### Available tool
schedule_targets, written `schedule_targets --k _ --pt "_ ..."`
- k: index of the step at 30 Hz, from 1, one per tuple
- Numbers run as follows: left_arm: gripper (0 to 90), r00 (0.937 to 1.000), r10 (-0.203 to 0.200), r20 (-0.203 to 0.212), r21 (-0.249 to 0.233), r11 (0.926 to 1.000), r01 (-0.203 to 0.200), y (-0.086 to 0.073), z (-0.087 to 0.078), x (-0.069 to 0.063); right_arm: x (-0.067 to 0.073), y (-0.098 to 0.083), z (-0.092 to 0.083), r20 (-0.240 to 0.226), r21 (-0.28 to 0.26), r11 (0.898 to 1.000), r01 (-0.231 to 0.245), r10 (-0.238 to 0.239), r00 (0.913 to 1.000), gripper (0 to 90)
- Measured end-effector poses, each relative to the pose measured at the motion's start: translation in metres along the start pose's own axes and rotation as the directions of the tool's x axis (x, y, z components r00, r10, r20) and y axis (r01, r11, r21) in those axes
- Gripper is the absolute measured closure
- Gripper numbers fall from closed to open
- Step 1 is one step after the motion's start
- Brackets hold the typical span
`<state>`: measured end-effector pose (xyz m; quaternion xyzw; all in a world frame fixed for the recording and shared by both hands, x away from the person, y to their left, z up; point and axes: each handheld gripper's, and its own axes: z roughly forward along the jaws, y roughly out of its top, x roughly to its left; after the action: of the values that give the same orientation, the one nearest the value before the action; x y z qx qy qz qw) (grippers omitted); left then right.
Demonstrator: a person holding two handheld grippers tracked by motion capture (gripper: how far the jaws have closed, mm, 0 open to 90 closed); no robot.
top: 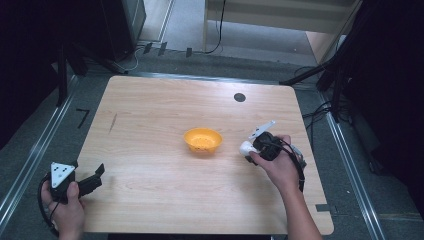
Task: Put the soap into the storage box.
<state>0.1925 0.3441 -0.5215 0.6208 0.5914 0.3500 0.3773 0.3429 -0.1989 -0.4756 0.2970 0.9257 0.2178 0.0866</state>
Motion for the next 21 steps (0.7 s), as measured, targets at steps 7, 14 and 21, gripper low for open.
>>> schedule_targets --k 7,14,21 --pt "13.4 1.0 -0.002 0.001 -0.001 1.0 0.002 0.0 0.0 0.0 0.0 0.019 -0.004 -0.006 -0.011 0.998 0.056 -0.056 0.9984 50.9" --pt "13.4 1.0 -0.002 0.002 0.0 1.0 0.002 0.0 0.0 0.0 0.001 0.036 -0.002 -0.021 -0.012 0.996 0.093 -0.093 0.9954 50.9" --pt "13.4 1.0 -0.003 0.003 0.001 1.0 0.003 0.0 0.0 0.0 0.005 0.05 -0.001 -0.022 -0.021 0.991 0.133 -0.133 0.9908 50.9"
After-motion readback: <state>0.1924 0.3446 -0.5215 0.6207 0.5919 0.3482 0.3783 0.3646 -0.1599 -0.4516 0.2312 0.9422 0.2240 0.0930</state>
